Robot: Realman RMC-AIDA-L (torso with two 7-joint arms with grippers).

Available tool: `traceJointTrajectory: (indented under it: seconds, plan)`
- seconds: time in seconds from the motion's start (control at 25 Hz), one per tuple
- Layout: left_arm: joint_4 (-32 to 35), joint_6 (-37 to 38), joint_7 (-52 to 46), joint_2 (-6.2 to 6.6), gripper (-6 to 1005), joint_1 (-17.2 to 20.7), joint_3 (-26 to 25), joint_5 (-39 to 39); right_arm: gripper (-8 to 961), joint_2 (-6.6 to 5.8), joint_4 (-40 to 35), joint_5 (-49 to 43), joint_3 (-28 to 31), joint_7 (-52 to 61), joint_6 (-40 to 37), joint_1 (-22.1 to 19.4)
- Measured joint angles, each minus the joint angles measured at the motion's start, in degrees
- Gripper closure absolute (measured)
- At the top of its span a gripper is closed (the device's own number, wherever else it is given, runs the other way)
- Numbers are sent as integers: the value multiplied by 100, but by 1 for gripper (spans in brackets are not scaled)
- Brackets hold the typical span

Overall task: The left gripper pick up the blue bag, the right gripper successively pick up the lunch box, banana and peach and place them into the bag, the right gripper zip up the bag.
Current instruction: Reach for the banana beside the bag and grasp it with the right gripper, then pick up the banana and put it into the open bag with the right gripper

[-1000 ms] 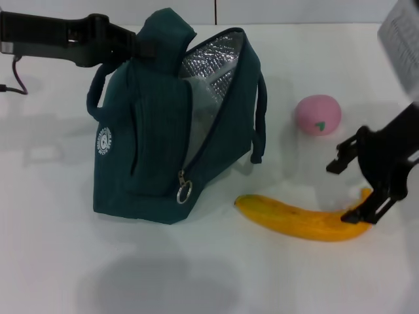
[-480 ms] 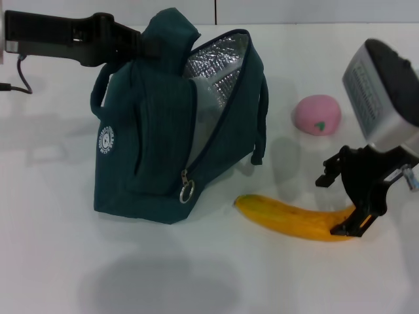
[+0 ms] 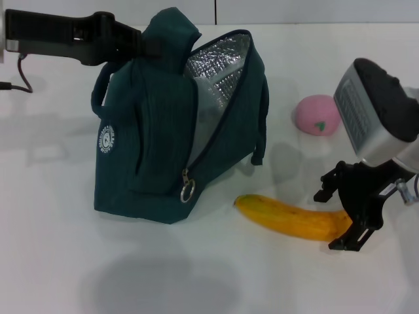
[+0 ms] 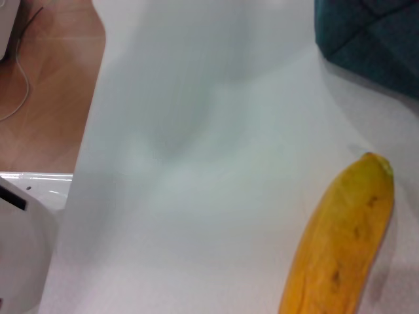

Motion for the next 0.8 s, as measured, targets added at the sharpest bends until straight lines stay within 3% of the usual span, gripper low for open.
traceJointTrajectory:
  seconds: [0.68,0.8]
  plan:
    - [1,14,28,28,944,-9,9,29,152,1,-139,15,-796,17,264,-127]
    - [1,18,34,34,944,0,9,29,286,0,-249,43,-790,27,244,-159]
